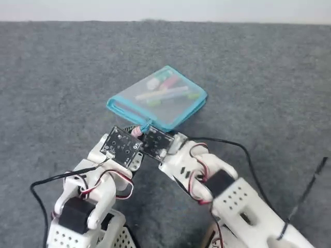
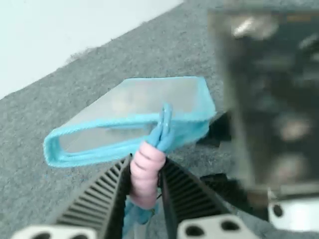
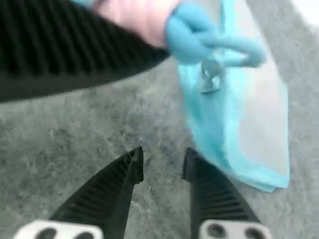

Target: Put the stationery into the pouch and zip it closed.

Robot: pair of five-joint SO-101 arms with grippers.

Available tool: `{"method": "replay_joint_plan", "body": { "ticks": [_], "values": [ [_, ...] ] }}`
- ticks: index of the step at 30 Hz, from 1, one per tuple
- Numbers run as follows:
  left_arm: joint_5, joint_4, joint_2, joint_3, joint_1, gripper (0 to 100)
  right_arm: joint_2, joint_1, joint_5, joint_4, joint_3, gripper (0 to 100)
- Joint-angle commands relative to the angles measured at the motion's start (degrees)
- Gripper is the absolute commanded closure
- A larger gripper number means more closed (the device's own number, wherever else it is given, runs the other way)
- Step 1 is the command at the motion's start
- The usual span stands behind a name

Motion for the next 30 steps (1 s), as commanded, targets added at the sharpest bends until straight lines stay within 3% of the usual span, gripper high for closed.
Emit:
{"method": "replay_joint_plan", "body": {
  "ticks": [1,8,30],
  "values": [
    [-0.7,1.3,-1.8,-4.1,0.4,99,-9.8,-0.5,0.8,0.0,0.7,84.7],
    [-0.7,1.4,-1.8,-4.0,0.4,99,-18.9,-0.5,0.8,0.5,3.6,84.8],
    [-0.7,2.4,-1.8,-4.4,0.7,99,-18.9,2.8,4.4,-0.1,1.3,84.8]
  ]
}}
